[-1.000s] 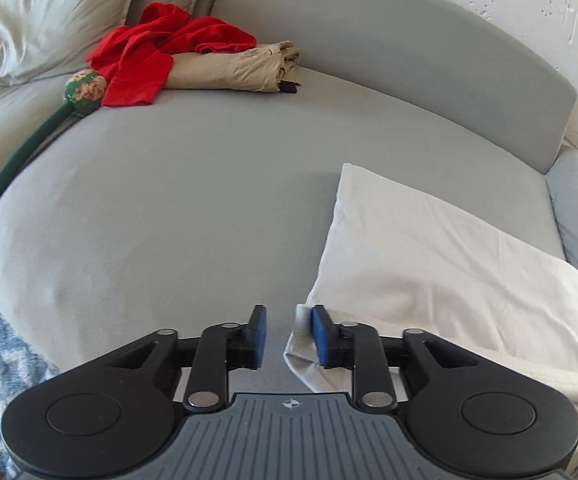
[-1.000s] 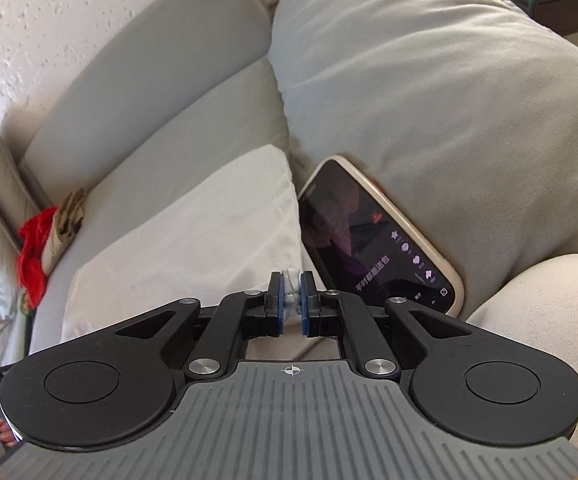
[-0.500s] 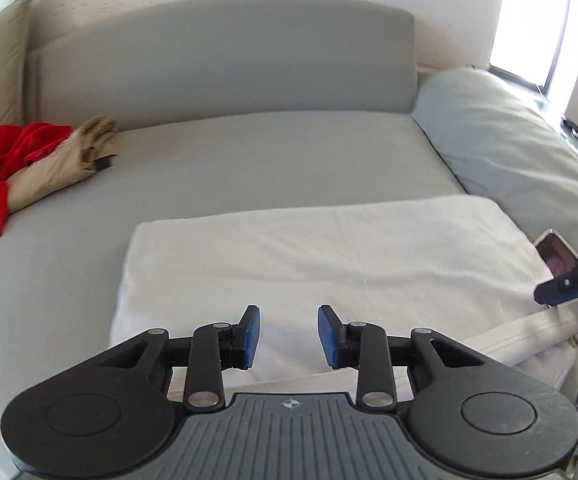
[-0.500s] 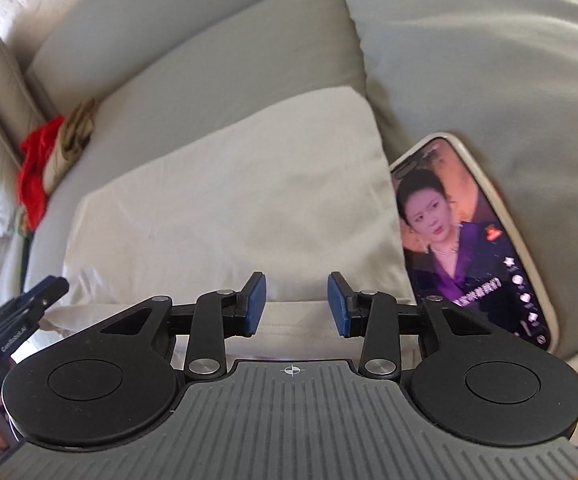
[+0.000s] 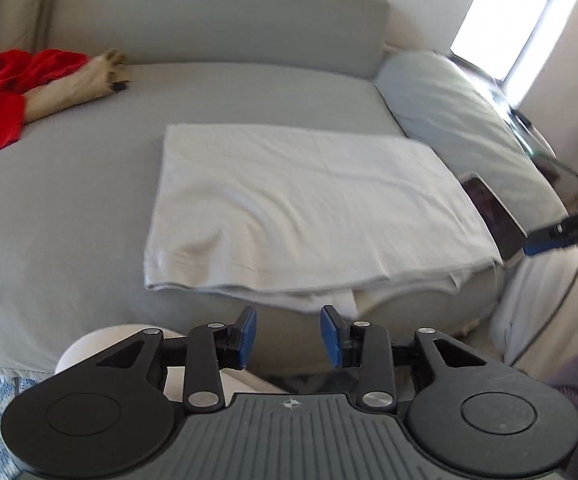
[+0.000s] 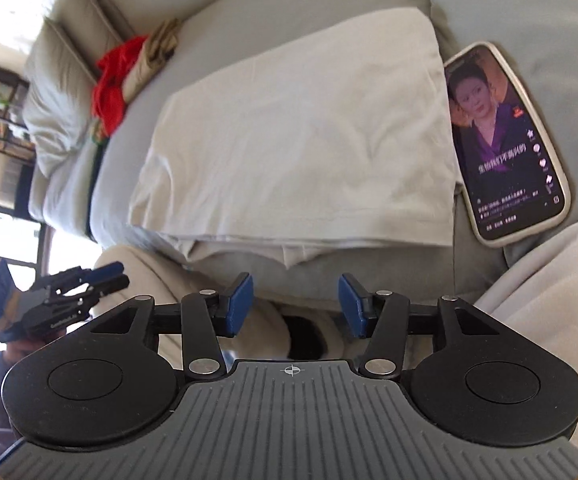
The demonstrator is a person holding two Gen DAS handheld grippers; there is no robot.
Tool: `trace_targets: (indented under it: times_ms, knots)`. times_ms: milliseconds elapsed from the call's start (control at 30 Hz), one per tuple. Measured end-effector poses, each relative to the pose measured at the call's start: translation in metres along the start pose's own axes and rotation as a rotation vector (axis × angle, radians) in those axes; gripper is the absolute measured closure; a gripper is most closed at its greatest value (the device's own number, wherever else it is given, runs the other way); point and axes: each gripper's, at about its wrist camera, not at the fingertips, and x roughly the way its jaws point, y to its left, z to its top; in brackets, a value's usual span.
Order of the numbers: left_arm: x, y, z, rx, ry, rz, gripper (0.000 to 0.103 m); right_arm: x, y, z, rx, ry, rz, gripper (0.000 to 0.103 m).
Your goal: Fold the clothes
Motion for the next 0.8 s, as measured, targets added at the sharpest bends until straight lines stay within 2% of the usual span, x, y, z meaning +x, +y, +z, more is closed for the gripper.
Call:
trace_targets:
  times_ms: [100,200,233,300,333,367,433,467,500,533,567,600,700,800]
  knots:
    - [0.023,0.003,0.017,-0.093,-0.082,0.052,0.069,0.006,0.007,0.014,-0.008,-0.120,-0.074,0.053]
    - [0.054,-0.003,0.033,-0.082,-0.117,0.090,0.073,0.029,0.017,0.028,-0.079,-0.190,-0.163,0.057]
    - [0.066,-0.005,0.037,-0.062,-0.097,0.114,0.073,0.038,0.020,0.033,-0.105,-0.208,-0.191,0.057]
    - [0.094,-0.007,0.040,0.005,0.051,0.252,0.069,0.059,0.024,0.038,-0.160,-0.224,-0.247,0.059]
    - [0.101,-0.008,0.040,0.029,0.101,0.305,0.069,0.070,0.023,0.036,-0.187,-0.191,-0.296,0.060]
    - [0.096,-0.008,0.038,0.032,0.119,0.313,0.069,0.081,0.023,0.034,-0.213,-0.159,-0.346,0.060]
    - [0.082,-0.003,0.033,0.030,0.186,0.320,0.069,0.080,0.018,0.014,-0.234,-0.126,-0.387,0.060]
    - [0.077,-0.001,0.029,0.045,0.207,0.341,0.070,0.073,0.017,0.004,-0.244,-0.100,-0.372,0.059]
    - [0.071,0.001,0.024,0.062,0.216,0.361,0.072,0.068,0.013,-0.007,-0.224,-0.036,-0.366,0.056]
    - [0.064,0.002,0.020,0.078,0.203,0.362,0.080,0.063,0.006,-0.019,-0.176,0.022,-0.357,0.056]
    - [0.054,0.002,0.019,0.077,0.173,0.339,0.075,0.056,-0.001,-0.030,-0.142,0.039,-0.326,0.056]
    - [0.046,0.003,0.019,0.054,0.152,0.314,0.075,0.048,-0.006,-0.040,-0.124,0.031,-0.291,0.055]
    - [0.031,-0.006,0.028,0.015,0.046,0.273,0.071,0.025,-0.009,-0.055,-0.113,-0.045,-0.272,0.044]
    - [0.034,-0.025,0.042,0.016,-0.046,0.230,0.066,0.012,-0.001,-0.050,-0.148,-0.134,-0.282,0.044]
